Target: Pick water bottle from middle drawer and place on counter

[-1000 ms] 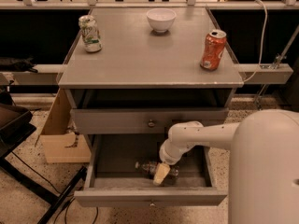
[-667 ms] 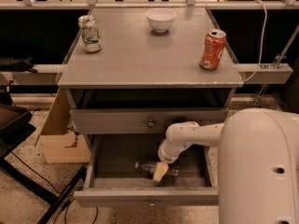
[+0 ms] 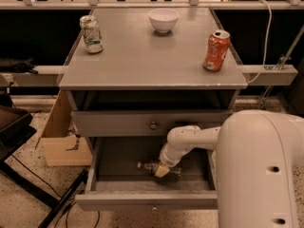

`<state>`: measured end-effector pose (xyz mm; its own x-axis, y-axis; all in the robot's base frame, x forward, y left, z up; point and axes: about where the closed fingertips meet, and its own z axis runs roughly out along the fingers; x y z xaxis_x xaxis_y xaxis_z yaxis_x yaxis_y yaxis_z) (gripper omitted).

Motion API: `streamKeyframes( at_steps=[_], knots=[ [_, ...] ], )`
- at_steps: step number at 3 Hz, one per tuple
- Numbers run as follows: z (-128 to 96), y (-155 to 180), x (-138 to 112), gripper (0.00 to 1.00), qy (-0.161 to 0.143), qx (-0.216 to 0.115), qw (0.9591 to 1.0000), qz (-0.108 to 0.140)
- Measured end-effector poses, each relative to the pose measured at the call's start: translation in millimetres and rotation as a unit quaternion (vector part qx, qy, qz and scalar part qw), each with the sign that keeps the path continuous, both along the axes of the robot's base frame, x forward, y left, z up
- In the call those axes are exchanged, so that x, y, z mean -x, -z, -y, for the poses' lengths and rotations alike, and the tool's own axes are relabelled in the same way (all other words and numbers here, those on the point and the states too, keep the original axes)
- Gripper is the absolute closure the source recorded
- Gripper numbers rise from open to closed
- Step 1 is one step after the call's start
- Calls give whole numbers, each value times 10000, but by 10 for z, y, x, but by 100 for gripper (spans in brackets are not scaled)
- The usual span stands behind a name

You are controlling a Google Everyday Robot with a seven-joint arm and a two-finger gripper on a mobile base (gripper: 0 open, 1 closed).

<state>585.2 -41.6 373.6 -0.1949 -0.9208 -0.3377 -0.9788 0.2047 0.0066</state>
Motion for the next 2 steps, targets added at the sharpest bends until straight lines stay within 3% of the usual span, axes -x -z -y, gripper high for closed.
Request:
streamKeyframes(
  at_steps=[2],
  knots=[
    [-3, 2, 3, 95, -2, -4, 10000, -1]
  ],
)
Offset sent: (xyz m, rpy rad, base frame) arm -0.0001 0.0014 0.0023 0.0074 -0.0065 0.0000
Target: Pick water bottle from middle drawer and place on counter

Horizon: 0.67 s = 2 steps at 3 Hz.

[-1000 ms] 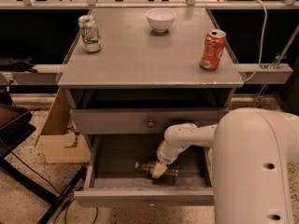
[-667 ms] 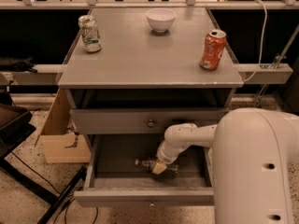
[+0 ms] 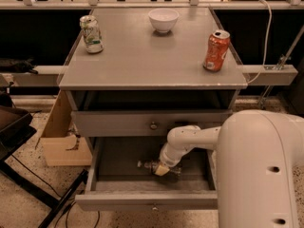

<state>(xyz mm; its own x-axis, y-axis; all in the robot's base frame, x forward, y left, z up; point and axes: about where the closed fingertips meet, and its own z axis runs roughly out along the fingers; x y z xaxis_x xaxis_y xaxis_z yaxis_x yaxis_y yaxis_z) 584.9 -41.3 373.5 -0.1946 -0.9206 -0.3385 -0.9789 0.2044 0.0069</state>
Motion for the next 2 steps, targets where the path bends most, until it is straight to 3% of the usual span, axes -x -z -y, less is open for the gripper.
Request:
streamKeyframes(
  at_steps=[1, 2],
  knots=[
    [22, -253, 106, 100, -52, -115, 9997, 215],
    [151, -751, 372, 100, -174, -189, 9983, 526]
  ],
)
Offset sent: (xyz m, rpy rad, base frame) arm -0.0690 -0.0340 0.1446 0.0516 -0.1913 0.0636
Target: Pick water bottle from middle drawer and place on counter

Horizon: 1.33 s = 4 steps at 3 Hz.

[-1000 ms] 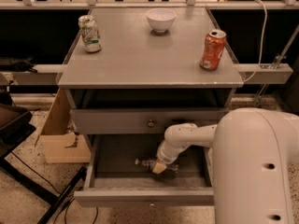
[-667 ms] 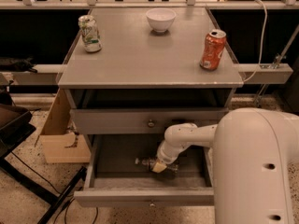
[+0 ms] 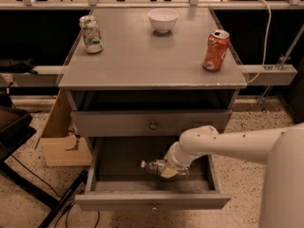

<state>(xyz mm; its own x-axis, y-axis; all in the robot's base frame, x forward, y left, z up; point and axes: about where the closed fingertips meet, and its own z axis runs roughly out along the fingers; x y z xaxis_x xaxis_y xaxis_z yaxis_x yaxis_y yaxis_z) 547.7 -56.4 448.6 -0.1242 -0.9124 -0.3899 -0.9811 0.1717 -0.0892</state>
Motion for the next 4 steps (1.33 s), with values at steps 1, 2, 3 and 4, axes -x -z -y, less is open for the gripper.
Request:
streamKeyframes(
  at_steps=[1, 2, 3, 4],
  knots=[
    [189, -596, 235, 100, -128, 50, 9997, 194],
    [375, -1250, 411, 100, -243, 263, 9990, 283],
    [528, -2094, 298, 100, -226, 753, 9955, 525],
    [449, -2994, 13, 100, -118, 1229, 9888, 835]
  ],
)
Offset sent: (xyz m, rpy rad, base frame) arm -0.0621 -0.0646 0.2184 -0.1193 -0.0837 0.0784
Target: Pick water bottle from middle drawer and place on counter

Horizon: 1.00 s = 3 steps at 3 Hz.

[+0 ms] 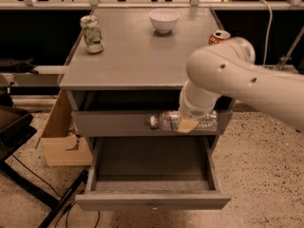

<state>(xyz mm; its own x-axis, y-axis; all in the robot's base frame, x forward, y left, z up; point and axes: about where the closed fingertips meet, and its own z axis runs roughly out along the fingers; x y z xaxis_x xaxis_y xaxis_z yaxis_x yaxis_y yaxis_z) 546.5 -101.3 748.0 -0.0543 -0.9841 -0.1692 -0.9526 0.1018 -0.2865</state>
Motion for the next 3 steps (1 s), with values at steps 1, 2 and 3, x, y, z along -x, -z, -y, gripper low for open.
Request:
streamKeyframes(
  at_steps=[1, 2, 3],
  knots=[
    [-133, -816, -108, 100, 94, 446, 9986, 275],
    [-147, -1403, -74, 100, 176, 650, 9970, 392],
    [-114, -1724, -190, 100, 164, 377, 9980, 487]
  ],
)
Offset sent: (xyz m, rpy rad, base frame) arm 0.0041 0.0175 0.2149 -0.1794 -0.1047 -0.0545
